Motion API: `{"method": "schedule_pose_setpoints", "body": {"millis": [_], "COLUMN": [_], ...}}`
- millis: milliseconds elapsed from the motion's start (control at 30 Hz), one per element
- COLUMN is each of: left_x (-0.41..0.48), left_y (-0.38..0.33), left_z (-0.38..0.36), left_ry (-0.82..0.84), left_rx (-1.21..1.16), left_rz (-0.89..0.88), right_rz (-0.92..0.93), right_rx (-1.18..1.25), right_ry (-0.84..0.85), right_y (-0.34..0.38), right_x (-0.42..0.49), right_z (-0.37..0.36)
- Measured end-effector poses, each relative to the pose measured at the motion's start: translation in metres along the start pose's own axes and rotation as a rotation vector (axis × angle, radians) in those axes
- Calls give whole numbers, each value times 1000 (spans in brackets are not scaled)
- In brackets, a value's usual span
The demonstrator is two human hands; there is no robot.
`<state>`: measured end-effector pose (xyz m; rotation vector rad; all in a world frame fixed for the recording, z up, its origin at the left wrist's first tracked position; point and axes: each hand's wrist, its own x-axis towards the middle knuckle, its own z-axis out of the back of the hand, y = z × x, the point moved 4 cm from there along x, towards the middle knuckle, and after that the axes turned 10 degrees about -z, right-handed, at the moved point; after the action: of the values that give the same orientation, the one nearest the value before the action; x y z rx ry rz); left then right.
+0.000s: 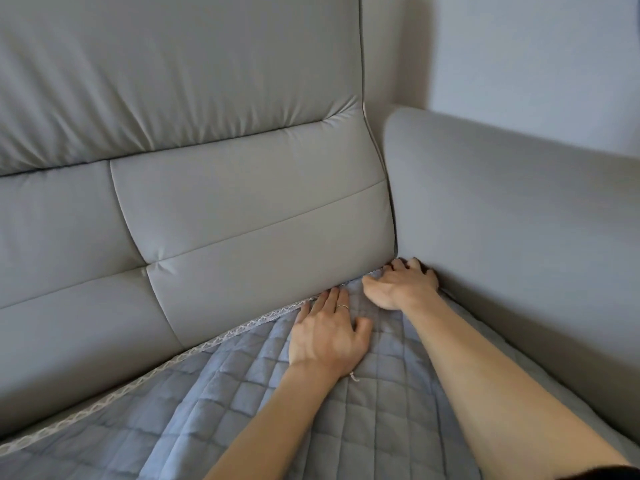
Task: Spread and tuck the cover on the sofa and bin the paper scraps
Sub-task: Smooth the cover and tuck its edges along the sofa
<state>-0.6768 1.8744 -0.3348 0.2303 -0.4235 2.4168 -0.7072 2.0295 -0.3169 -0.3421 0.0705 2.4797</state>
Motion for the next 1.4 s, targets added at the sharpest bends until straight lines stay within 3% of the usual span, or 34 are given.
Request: {"method": "schedule_pose_setpoints", "body": {"millis": [267, 467, 633, 767, 967, 1100, 1267, 1333, 1400], "left_x": [0, 10, -4, -3, -3, 7, 8, -3, -13], "left_y": [8, 10, 16, 49, 67, 77, 18, -35, -108], "left_z": [-7, 14, -16, -9, 6, 20, 21, 29, 39], "left_ry": [44, -29, 47, 80, 189, 340, 457, 368, 302], "left_rx": [82, 31, -1, 8, -66, 88, 125, 85, 16], "left_rz": [24, 47, 49, 106, 206, 267, 298, 190, -46], "right_rz": [-33, 8, -33, 81, 135, 108, -27, -100, -194], "right_rx": [138, 99, 116, 172, 235, 255, 342, 348, 357], "right_ry": [-108, -33, 54, 36, -42, -98, -167, -203, -255], "right_y": [1, 11, 8, 26, -57, -117, -190, -201, -217], "right_x": [-2, 10, 8, -15, -106, -168, -231, -251, -265], "right_z": [-38, 3, -45, -59, -57, -58, -75, -78, -75]}}
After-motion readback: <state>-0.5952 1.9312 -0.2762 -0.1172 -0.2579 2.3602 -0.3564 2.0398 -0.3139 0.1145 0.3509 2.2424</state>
